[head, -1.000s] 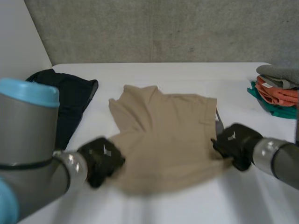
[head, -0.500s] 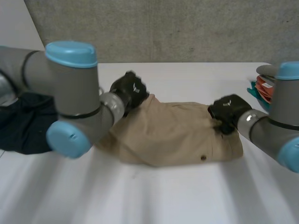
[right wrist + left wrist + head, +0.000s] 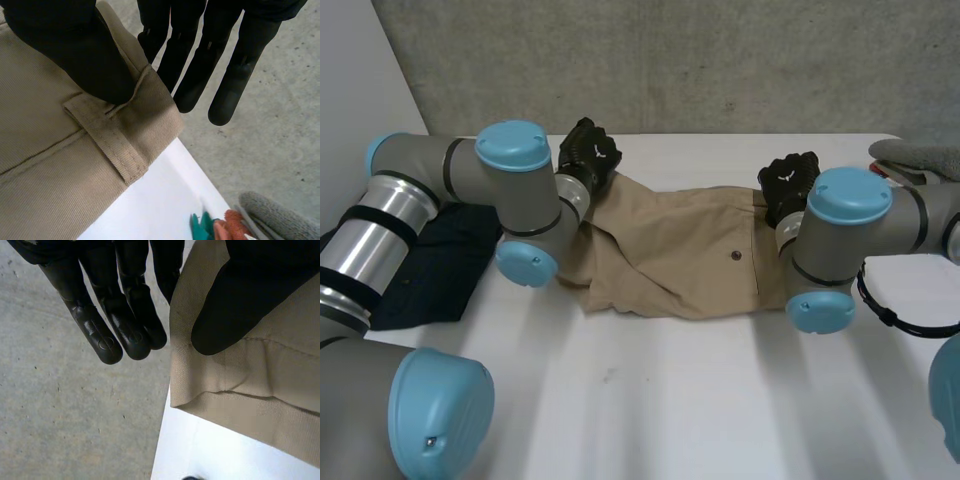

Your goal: Fold the laundry.

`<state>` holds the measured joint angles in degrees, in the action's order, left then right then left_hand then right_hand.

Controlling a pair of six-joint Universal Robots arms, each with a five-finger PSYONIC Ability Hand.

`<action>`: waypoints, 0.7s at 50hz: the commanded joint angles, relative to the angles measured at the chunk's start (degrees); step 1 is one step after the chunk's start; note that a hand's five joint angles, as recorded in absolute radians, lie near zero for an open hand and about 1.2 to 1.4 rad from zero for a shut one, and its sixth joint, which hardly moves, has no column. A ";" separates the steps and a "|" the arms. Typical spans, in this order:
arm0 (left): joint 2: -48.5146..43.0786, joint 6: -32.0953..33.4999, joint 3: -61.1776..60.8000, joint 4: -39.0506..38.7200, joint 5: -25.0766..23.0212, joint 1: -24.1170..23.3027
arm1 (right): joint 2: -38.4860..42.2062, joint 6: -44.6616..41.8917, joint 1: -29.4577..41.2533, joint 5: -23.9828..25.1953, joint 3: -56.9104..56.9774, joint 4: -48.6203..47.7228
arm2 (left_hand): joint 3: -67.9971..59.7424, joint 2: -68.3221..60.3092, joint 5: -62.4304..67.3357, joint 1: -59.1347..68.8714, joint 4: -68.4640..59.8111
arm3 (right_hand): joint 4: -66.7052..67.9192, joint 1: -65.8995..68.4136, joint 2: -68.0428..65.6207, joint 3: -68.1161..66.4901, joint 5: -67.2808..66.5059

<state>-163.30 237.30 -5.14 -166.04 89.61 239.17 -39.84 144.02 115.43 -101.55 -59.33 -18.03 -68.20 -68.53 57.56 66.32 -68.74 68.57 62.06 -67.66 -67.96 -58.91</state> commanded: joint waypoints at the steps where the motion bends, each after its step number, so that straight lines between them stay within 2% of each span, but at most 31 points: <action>1: 0.97 -0.08 -1.89 -0.07 0.74 1.91 | 2.31 -2.60 -0.20 -2.25 1.41 -3.50 | -11.80 -11.47 12.44 13.68 -11.26 | 11.43 17.94 -12.34 -12.04 -11.09; 9: 1.76 -1.92 -2.07 0.54 1.88 3.14 | 4.77 -2.87 -0.38 -1.38 3.61 -4.21 | -11.80 -11.47 12.44 13.68 -11.26 | 11.43 17.94 -12.34 -12.04 -11.09; 10: 2.02 -2.71 -2.33 0.72 1.71 2.97 | 5.03 -2.52 -0.29 -0.94 3.78 -4.29 | -2.16 -1.83 2.80 4.04 -1.62 | 11.43 17.94 -12.34 -12.04 -11.09; 11: 2.63 -4.28 -2.94 0.89 1.27 2.62 | 5.30 -1.82 -0.12 -0.24 4.13 -4.29 | 26.92 27.24 -26.27 -25.04 27.45 | 7.58 14.09 -8.48 -8.19 -7.24; 12: 3.16 -5.43 -3.38 0.81 1.36 2.27 | 5.48 -1.38 -0.03 -0.14 4.31 -4.38 | 42.86 43.19 -42.21 -40.98 43.40 | -1.29 5.23 0.38 0.68 1.62; 14: 3.95 -6.93 -4.09 0.63 1.18 2.09 | 5.74 -0.41 0.15 -0.14 4.83 -4.38 | 57.26 57.58 -56.61 -55.38 57.79 | -21.27 -14.75 20.36 20.66 21.61; 15: 4.83 -8.41 -4.70 0.54 1.35 2.00 | 6.18 0.20 0.32 -0.49 5.62 -4.03 | 58.20 58.53 -57.56 -56.32 58.74 | -44.87 -38.36 43.97 44.26 45.21; 17: 5.80 -9.91 -5.14 0.37 1.62 2.00 | 6.44 0.64 0.67 -1.28 6.33 -3.94 | 58.20 58.53 -57.56 -56.32 58.74 | -58.01 -51.50 57.11 57.40 58.35; 21: 8.87 -13.43 -6.72 0.63 3.99 2.96 | 5.66 1.17 0.24 -3.83 6.77 -3.42 | 58.20 58.53 -57.56 -56.32 58.74 | -58.57 -52.06 57.66 57.96 58.91; 26: 14.41 -17.39 -12.25 3.52 6.36 4.02 | 2.58 3.19 -1.08 -3.84 5.63 -2.28 | 58.20 58.53 -57.56 -56.32 58.74 | -58.57 -52.06 57.66 57.96 58.91; 31: 22.66 -20.99 -24.53 10.10 4.36 4.98 | -1.81 6.26 -2.84 -0.34 3.26 3.59 | 57.53 57.85 -56.88 -55.65 58.07 | -58.57 -52.06 57.66 57.96 58.91; 35: 27.93 -23.45 -34.99 12.93 0.32 5.95 | -4.01 7.32 -3.80 4.67 1.94 11.14 | 46.44 46.76 -45.79 -44.55 46.97 | -58.57 -52.06 57.66 57.96 58.91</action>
<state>-143.07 217.14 -26.04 -158.10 94.64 243.88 -40.40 149.45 113.12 -103.01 -55.28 -16.00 -12.42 -12.29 3.12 11.82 -11.96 12.33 12.63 -12.08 -12.00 -2.76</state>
